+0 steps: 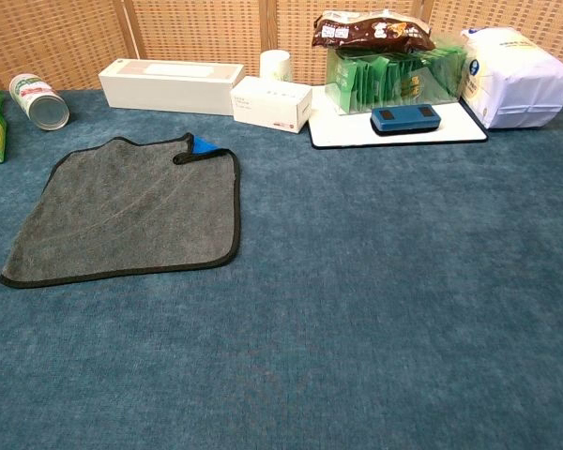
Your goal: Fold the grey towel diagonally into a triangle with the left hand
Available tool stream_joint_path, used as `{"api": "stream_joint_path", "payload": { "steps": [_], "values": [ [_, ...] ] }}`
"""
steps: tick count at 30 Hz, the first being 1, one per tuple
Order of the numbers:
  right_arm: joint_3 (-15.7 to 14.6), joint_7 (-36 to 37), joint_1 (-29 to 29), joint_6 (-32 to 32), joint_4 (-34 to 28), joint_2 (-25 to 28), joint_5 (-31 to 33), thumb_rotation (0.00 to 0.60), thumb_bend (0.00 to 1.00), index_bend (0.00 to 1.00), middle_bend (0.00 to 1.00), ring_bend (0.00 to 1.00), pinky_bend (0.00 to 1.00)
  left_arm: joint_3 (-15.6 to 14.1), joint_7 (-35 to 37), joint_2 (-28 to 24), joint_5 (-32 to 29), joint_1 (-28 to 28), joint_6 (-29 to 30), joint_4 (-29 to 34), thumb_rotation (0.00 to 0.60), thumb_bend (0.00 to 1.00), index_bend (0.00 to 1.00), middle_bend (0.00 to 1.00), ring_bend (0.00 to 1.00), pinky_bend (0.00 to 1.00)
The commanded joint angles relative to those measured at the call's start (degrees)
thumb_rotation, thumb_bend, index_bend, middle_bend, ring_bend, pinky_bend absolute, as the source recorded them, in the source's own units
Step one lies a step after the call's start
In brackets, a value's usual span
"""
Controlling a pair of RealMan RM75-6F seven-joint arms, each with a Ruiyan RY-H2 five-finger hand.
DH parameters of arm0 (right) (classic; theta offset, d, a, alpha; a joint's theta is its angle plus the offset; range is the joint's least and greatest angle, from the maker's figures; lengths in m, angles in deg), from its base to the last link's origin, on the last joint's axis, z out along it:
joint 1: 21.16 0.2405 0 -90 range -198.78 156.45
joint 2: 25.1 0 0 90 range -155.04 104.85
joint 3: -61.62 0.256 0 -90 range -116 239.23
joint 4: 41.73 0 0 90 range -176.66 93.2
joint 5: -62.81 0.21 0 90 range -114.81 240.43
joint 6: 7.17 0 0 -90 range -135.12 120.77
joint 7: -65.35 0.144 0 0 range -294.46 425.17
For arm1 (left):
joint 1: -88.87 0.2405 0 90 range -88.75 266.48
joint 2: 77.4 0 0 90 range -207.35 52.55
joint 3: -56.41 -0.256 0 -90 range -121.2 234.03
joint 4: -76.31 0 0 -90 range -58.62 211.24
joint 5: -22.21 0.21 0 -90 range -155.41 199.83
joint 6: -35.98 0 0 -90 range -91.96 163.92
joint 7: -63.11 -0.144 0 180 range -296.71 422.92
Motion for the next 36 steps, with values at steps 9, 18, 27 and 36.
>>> {"api": "stream_joint_path", "payload": {
  "steps": [9,18,27,36],
  "values": [
    [0.01,1.37,-0.18,-0.26,-0.87,0.84,-0.19,0.6,0.0,0.0,0.0,0.0,0.05,0.85,-0.48,0.94,0.47,-1.07,-0.24,-0.32,0.6,0.04,0.0,0.0,0.0,0.0],
    [0.48,3.75,-0.01,0.62,-1.31,2.07,0.99,0.6,0.0,0.0,0.0,0.0,0.05,5.69,0.15,3.59,1.81,-11.51,-9.07,-5.63,0.6,0.04,0.03,0.0,0.0,0.03],
    [0.84,6.35,0.18,2.44,-0.63,3.0,3.14,0.6,0.0,0.0,0.0,0.0,0.05,10.3,-4.89,11.17,-2.44,-24.36,-22.0,-16.16,0.6,0.04,0.07,0.0,0.0,0.07],
    [1.57,8.14,0.76,4.31,0.01,3.64,5.26,0.6,0.0,0.0,0.0,0.0,0.05,12.14,-8.32,19.74,-6.31,-34.14,-31.95,-26.02,0.6,0.04,0.08,0.0,0.0,0.08]
  ]
}}
